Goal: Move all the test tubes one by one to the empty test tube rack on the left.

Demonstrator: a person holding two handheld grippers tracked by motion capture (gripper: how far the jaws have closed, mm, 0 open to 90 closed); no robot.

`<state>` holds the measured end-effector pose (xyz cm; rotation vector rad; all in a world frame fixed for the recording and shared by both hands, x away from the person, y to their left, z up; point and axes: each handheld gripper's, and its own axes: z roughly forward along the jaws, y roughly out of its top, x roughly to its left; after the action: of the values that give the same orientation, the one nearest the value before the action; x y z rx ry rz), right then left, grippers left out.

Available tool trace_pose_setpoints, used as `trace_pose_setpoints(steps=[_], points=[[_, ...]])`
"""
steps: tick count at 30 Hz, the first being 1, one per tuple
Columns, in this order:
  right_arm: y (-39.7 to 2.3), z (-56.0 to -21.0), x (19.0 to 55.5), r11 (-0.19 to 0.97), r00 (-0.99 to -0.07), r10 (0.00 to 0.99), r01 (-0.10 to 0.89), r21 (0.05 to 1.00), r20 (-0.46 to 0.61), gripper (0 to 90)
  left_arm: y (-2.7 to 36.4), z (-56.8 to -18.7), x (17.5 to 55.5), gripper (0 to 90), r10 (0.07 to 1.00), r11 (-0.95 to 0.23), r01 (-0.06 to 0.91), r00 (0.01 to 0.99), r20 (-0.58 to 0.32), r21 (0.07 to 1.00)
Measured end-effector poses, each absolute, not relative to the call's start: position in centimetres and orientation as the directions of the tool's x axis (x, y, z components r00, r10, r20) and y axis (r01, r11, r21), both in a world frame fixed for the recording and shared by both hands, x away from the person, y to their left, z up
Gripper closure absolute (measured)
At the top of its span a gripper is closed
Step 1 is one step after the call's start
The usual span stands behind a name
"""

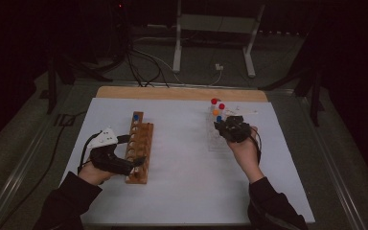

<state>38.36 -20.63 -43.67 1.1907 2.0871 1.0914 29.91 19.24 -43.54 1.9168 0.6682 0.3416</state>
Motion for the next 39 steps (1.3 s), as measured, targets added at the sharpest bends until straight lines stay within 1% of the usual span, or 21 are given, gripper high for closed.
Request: trace_pose_setpoints(steps=[7, 13, 18, 25, 31, 39], points=[[-20.7, -42.0, 37.6, 0.292, -0.502, 0.864, 0.435, 0.851, -0.04, 77.2, 19.1, -43.2, 29.8, 2.0, 0.586, -0.309, 0.294, 0.808, -0.063, 0.904], [-20.6, -40.7, 36.3, 0.294, -0.531, 0.846, 0.401, 0.868, -0.041, 77.2, 18.6, -43.1, 29.7, 2.1, 0.57, -0.321, 0.287, 0.819, -0.058, 0.903], [-20.4, -40.4, 35.5, 0.304, -0.555, 0.831, 0.388, 0.87, -0.042, 77.2, 18.1, -43.0, 29.5, 2.1, 0.556, -0.327, 0.279, 0.829, -0.055, 0.903], [-19.4, -41.0, 33.9, 0.329, -0.609, 0.792, 0.377, 0.866, -0.035, 77.2, 17.5, -43.0, 29.4, 2.1, 0.529, -0.331, 0.278, 0.846, -0.066, 0.902], [-18.5, -41.7, 32.4, 0.37, -0.65, 0.758, 0.365, 0.854, -0.051, 77.2, 16.9, -42.6, 29.4, 2.1, 0.51, -0.346, 0.275, 0.858, -0.067, 0.897], [-17.5, -42.6, 30.5, 0.396, -0.699, 0.714, 0.347, 0.85, -0.047, 77.2, 15.4, -42.4, 29.4, 2.1, 0.472, -0.351, 0.271, 0.878, -0.081, 0.896]])
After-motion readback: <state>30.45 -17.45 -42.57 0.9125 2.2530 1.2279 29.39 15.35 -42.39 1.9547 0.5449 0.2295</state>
